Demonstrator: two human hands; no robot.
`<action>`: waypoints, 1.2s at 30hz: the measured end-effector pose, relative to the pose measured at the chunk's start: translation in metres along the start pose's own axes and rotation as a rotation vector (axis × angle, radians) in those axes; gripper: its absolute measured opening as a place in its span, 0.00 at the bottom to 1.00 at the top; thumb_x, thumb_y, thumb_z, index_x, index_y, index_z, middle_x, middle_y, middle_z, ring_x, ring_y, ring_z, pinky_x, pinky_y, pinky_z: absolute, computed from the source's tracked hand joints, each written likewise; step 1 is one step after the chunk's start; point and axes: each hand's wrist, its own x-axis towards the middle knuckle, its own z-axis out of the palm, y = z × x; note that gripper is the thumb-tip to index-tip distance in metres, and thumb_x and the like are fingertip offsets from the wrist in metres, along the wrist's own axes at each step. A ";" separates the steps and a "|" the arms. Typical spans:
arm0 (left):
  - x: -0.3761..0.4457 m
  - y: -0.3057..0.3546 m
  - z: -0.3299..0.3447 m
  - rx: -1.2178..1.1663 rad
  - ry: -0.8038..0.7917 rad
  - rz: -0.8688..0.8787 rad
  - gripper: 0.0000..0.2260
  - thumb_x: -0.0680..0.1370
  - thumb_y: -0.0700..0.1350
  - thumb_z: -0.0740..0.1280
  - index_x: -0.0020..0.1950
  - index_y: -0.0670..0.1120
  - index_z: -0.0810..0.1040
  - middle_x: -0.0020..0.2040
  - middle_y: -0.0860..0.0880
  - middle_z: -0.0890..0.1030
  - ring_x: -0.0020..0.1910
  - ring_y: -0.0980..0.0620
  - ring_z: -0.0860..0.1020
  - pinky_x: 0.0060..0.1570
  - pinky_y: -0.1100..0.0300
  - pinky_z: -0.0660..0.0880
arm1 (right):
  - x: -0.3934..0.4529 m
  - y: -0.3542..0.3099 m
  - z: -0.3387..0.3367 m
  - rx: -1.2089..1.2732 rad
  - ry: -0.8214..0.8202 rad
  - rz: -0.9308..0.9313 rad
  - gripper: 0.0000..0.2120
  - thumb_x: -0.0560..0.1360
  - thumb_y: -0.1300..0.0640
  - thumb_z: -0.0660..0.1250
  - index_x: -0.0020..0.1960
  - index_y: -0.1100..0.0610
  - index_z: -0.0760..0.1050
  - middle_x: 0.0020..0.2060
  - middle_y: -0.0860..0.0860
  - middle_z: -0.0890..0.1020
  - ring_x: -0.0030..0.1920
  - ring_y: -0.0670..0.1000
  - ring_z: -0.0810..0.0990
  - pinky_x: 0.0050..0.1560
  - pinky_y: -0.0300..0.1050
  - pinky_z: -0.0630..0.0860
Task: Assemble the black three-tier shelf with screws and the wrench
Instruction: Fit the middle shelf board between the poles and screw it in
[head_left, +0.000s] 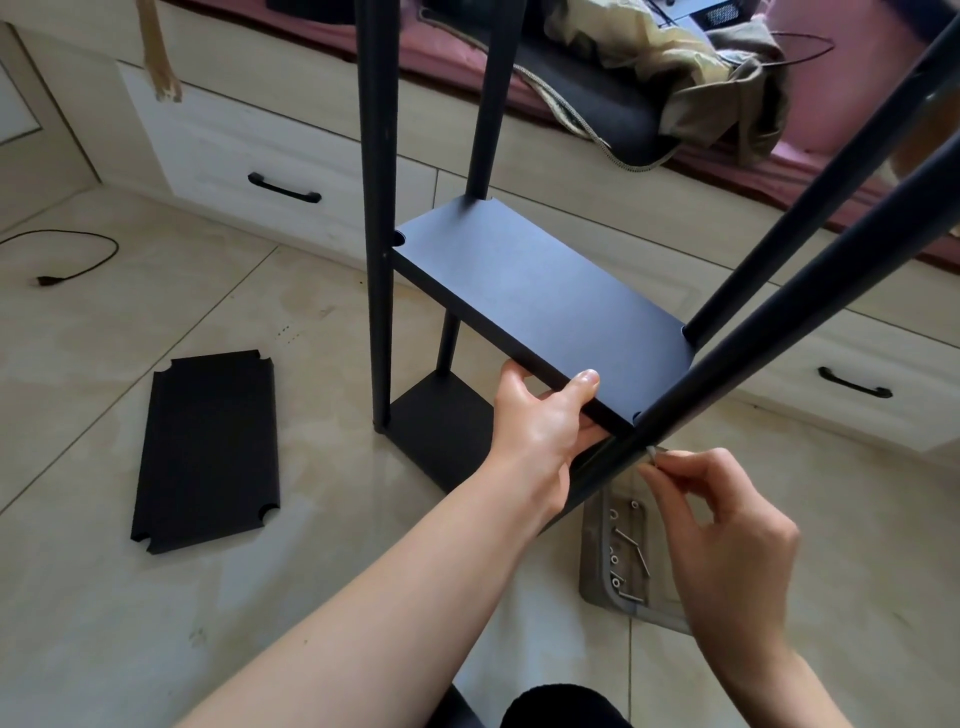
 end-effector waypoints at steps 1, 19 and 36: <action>0.000 0.000 0.000 0.000 0.001 0.000 0.19 0.79 0.33 0.69 0.65 0.47 0.69 0.56 0.41 0.82 0.52 0.40 0.85 0.51 0.45 0.83 | 0.000 0.001 0.000 -0.046 0.008 -0.037 0.05 0.73 0.61 0.74 0.42 0.60 0.79 0.36 0.50 0.81 0.38 0.47 0.77 0.44 0.27 0.70; 0.000 -0.003 0.000 -0.013 -0.008 0.009 0.18 0.79 0.33 0.69 0.63 0.49 0.70 0.57 0.41 0.82 0.53 0.40 0.84 0.51 0.45 0.83 | 0.005 -0.001 -0.001 0.464 -0.043 0.427 0.07 0.71 0.67 0.75 0.39 0.57 0.79 0.36 0.50 0.85 0.36 0.45 0.82 0.41 0.33 0.78; -0.002 -0.003 0.001 -0.009 -0.006 0.009 0.20 0.79 0.34 0.69 0.67 0.48 0.69 0.58 0.41 0.82 0.52 0.41 0.85 0.52 0.45 0.82 | 0.023 0.005 -0.008 0.599 -0.216 0.591 0.07 0.65 0.57 0.77 0.37 0.60 0.81 0.31 0.56 0.84 0.29 0.45 0.77 0.31 0.34 0.74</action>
